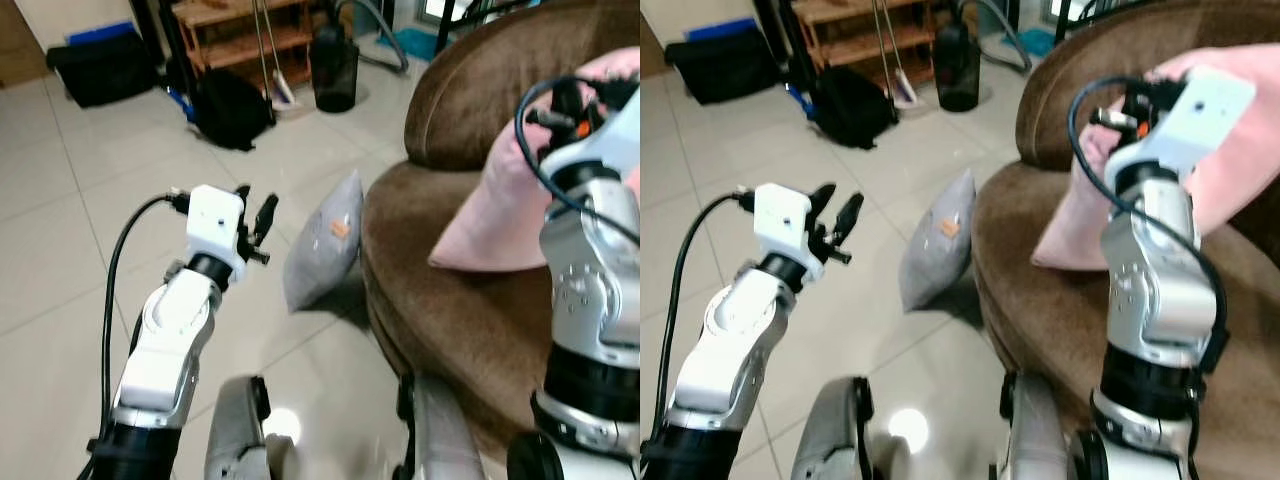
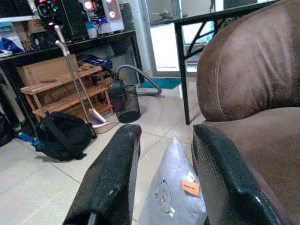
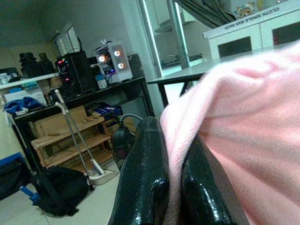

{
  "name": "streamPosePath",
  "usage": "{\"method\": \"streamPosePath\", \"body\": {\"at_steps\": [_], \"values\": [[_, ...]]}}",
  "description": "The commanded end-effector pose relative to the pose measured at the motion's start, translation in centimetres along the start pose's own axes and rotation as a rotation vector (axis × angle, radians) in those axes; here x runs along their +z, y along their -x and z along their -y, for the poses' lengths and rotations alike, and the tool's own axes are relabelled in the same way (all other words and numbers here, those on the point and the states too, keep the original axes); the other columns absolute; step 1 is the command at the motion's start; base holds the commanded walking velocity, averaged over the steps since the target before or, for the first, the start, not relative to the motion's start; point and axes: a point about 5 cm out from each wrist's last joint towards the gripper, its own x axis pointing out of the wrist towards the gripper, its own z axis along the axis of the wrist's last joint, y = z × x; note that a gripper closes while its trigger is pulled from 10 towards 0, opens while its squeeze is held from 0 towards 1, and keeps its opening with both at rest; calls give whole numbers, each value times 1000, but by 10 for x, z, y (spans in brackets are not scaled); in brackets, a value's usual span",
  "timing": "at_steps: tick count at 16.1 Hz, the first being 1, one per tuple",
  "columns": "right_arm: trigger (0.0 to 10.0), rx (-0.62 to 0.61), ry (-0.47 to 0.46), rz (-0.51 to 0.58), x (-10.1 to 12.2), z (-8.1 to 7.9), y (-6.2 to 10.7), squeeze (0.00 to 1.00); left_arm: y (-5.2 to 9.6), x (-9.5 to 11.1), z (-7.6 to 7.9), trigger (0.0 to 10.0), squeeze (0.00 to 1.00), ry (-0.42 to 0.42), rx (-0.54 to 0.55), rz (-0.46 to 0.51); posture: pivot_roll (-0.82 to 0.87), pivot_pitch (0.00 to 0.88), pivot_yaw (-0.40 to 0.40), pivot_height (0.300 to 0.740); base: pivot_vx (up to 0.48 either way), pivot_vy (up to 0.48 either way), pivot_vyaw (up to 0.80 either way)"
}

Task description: Move the pillow to the sofa from floor

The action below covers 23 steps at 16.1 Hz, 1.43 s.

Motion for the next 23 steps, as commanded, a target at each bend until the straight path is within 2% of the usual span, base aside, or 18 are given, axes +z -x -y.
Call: {"method": "streamPosePath", "body": {"at_steps": [1, 4, 6, 12, 14, 19, 23], "values": [[10000, 54, -10, 58, 15, -11, 0, 0, 1, 4, -3, 10000, 0, -10, 11, 12, -24, 11, 37, 611, 0, 0, 0], [10000, 72, -8, 58, 16, -15, 1, 0, 0, 5, -3, 10000, 0, -20, -1, 10, -24, 11, 37, 631, 0, 0, 0], [10000, 58, 1, 32, 9, -12, 5, 0, 0, 6, -1, 10000, 0, -32, -14, 9, -24, 19, 47, 651, 0, 0, 0], [10000, 37, -2, 26, 8, -8, 7, 0, -2, 6, 0, 10000, 0, -32, -24, 10, -25, 19, 53, 701, 0, 0, 0], [10000, 30, 2, 19, 7, -6, 8, 0, -2, 6, 0, 10000, 0, -33, -27, 7, -25, 19, 53, 731, 0, 0, 0], [10000, 16, 22, -15, -2, -1, 12, 0, -1, 5, 1, 10000, 0, -32, -36, 1, -26, 22, 58, 740, 0, 0, 0], [10000, -15, 50, -85, -18, 5, 19, 0, -1, 4, 2, 10000, 0, -31, -46, -4, -28, 21, 67, 740, 0, 0, 0]]}}
